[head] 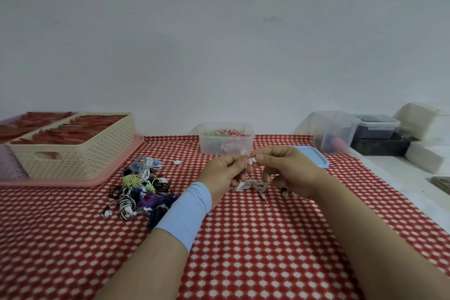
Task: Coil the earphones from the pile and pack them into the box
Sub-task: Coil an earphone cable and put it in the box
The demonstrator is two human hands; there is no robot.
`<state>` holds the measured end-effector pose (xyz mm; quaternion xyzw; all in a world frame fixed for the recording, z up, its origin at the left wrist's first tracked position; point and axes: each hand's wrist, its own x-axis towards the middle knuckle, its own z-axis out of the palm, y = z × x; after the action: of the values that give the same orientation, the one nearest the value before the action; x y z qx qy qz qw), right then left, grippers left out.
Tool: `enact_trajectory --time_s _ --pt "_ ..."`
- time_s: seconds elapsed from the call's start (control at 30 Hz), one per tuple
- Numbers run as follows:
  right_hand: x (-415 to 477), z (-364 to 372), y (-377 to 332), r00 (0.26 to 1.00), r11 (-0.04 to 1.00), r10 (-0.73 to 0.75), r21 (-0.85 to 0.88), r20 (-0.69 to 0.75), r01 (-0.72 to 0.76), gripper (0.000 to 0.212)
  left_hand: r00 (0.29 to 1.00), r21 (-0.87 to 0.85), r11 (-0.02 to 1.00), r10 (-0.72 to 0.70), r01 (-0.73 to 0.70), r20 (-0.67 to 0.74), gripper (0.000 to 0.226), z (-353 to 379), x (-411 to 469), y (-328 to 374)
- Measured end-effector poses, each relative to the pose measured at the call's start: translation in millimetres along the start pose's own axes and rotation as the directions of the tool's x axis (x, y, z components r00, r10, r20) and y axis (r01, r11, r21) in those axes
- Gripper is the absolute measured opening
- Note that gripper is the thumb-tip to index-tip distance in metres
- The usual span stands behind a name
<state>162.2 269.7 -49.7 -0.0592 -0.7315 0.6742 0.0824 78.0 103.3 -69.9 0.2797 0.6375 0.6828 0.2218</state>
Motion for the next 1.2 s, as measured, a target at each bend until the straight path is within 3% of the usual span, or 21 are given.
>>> enact_trajectory --time_s 0.23,0.9,1.2 --pt "-3.6 0.4 -2.3 0.996 0.992 -0.085 -0.092 -0.02 0.083 0.016 0.999 -0.053 0.998 -0.035 0.035 0.005 0.018 -0.7 -0.9 1.0" --pt "-6.0 3.9 -4.6 0.997 0.996 -0.069 -0.054 -0.019 0.068 0.016 0.993 -0.168 0.979 -0.113 0.118 0.036 0.018 -0.5 -1.4 3.3" --pt "-7.0 -1.4 -4.5 0.998 0.998 0.003 -0.056 0.064 0.0 0.018 0.992 -0.073 0.991 -0.11 0.115 0.069 0.018 -4.0 -3.3 3.7"
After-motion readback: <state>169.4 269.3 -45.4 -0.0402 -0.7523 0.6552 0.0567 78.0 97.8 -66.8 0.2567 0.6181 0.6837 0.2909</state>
